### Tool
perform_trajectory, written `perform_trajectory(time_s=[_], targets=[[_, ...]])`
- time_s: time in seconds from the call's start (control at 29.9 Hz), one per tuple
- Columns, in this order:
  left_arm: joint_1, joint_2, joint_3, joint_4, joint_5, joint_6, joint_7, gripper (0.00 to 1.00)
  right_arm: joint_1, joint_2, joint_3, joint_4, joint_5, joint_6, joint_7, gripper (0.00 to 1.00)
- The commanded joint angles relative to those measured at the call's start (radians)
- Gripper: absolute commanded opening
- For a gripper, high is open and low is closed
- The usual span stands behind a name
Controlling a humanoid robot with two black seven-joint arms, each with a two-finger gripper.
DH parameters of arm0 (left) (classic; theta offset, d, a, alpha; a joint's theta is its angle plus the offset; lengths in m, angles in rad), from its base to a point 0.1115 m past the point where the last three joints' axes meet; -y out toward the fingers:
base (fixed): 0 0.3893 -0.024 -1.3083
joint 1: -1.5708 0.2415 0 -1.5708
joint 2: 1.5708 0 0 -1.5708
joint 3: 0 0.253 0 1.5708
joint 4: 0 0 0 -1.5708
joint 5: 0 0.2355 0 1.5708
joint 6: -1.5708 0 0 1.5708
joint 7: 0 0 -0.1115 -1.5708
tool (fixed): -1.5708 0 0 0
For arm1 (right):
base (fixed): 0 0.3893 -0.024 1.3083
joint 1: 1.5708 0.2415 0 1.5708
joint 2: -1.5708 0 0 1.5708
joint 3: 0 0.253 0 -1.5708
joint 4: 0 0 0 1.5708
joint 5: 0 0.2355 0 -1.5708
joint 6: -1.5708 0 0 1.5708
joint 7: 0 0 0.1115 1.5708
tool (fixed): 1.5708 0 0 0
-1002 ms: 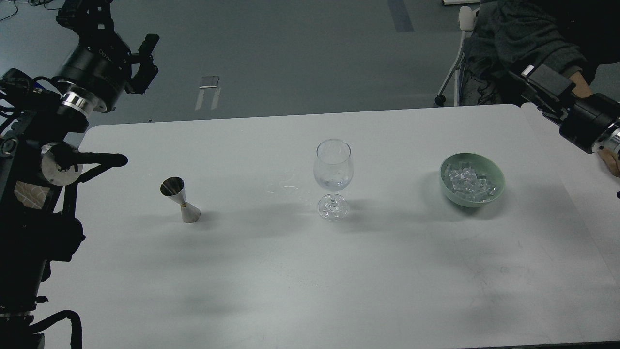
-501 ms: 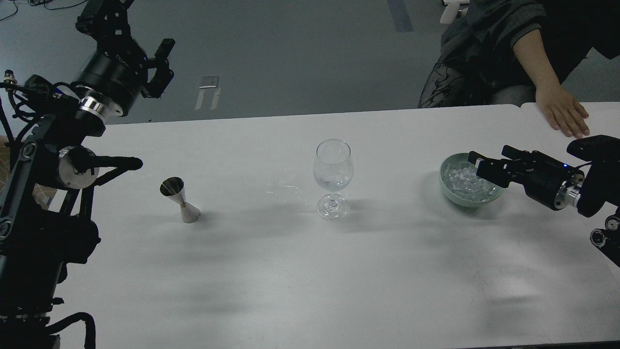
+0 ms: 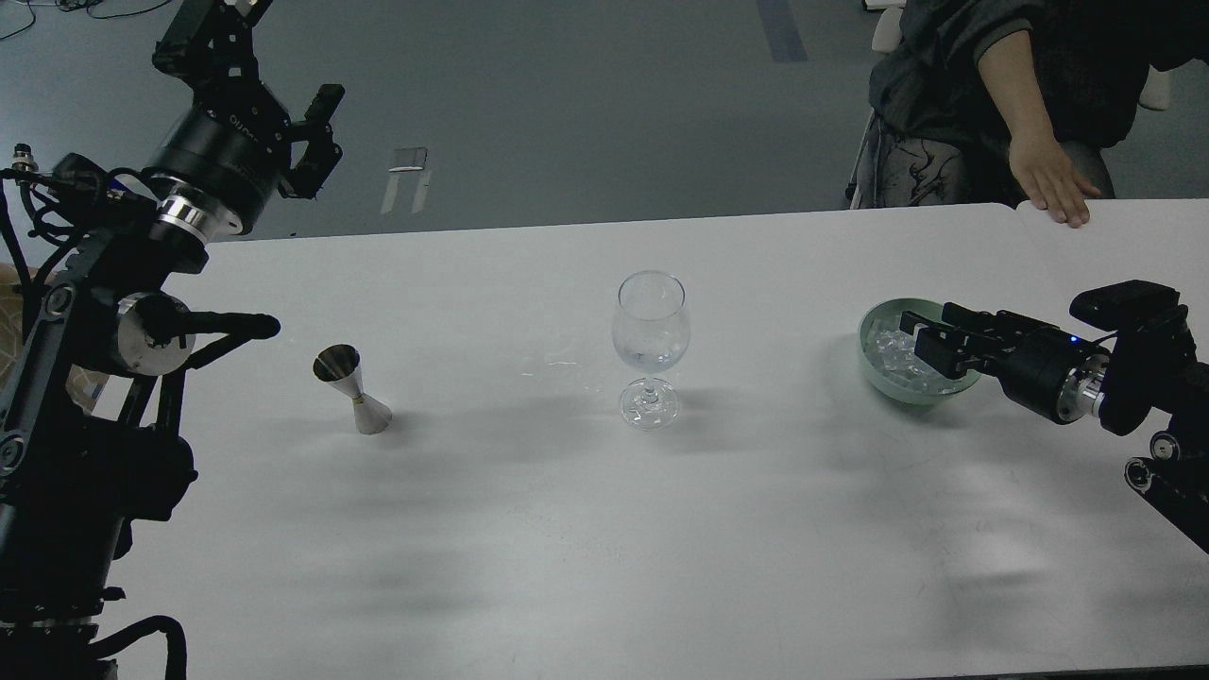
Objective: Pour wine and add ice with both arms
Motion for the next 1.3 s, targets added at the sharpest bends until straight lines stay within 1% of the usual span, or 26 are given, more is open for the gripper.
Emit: perform_trajectory(time_s=[0.0, 0.23, 0.57, 0.67, 0.74, 0.77, 0.8, 1.27], targets=[[0.0, 0.0, 0.003, 0.0, 0.0, 0.0, 0.0, 0.98, 0.0, 0.006, -0.003, -0.019, -0.002, 0.001, -0.001, 0.62], [0.003, 0.0, 0.002, 0.0, 0.0, 0.0, 0.0, 0.98, 0.041, 0.027, -0.057, -0.065, 0.0, 0.006, -0.003, 0.63], [0.005, 0.002, 0.002, -0.003, 0.0, -0.005, 0.0, 0.98, 0.043, 0.044, -0.058, -0.067, 0.0, 0.006, -0.018, 0.62], [0.005, 0.002, 0.002, -0.003, 0.0, -0.005, 0.0, 0.98, 0.043, 0.044, -0.058, -0.071, 0.0, 0.006, -0.024, 0.61], [0.005, 0.0, 0.002, -0.003, 0.0, -0.005, 0.0, 0.98, 0.043, 0.044, -0.058, -0.074, 0.0, 0.006, -0.026, 0.58], [0.005, 0.0, 0.002, -0.003, -0.002, -0.005, 0.0, 0.98, 0.043, 0.045, -0.058, -0.074, 0.0, 0.006, -0.026, 0.54], [0.005, 0.0, 0.002, -0.003, -0.002, -0.006, 0.0, 0.98, 0.043, 0.045, -0.058, -0.076, 0.0, 0.006, -0.026, 0.53], [0.005, 0.002, 0.0, -0.004, -0.002, -0.008, -0.002, 0.98, 0.043, 0.073, -0.058, -0.096, 0.0, 0.003, -0.024, 0.52]])
